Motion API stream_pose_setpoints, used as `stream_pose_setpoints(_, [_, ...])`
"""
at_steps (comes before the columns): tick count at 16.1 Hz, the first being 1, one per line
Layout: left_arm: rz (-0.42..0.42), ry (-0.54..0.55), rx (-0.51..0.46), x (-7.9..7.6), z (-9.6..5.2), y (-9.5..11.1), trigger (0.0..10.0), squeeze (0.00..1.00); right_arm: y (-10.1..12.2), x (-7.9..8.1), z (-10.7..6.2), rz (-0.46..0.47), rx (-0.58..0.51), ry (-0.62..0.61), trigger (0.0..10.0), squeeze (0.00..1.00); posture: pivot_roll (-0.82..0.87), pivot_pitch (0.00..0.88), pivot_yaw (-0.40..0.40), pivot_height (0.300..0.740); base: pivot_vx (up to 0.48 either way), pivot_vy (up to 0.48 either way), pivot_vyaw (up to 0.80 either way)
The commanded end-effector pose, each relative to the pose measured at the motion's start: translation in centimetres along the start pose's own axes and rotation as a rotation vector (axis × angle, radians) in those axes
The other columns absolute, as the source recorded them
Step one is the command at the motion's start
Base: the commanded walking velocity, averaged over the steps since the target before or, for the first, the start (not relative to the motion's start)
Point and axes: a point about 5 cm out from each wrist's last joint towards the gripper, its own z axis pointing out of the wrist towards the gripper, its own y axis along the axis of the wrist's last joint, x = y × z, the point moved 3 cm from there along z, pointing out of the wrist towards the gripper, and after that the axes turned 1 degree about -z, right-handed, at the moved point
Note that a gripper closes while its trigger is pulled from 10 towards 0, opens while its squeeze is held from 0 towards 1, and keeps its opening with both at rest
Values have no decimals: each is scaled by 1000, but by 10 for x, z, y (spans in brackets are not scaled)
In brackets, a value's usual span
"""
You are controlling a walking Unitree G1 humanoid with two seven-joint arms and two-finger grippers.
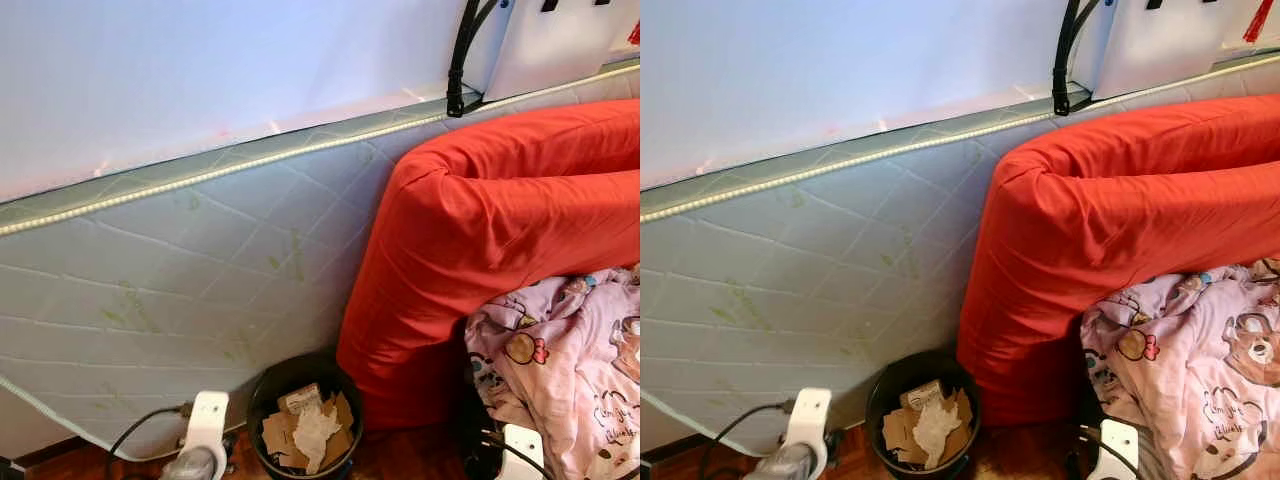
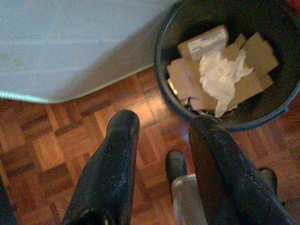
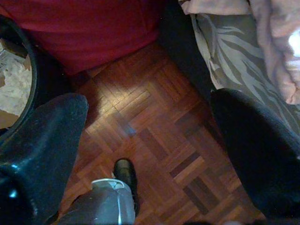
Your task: Clean up the room
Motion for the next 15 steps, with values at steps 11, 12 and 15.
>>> stream_pose_setpoints(11, [13, 8, -59, 16, -4, -4, 10000, 0, 4, 3, 1, -9, -6, 18, 10000, 0, -33, 0, 39, 740, 0, 0, 0])
stream_pose_setpoints(12, [9, 2, -56, 15, -4, -5, 10000, 0, 4, 4, 1, -10, -5, 19, 10000, 0, -40, 0, 41, 740, 0, 0, 0])
stream_pose_setpoints(15, [68, -23, 41, 14, -7, -27, 10000, 0, 3, 3, 1, -13, -2, 21, 10000, 0, -39, 0, 41, 740, 0, 0, 0])
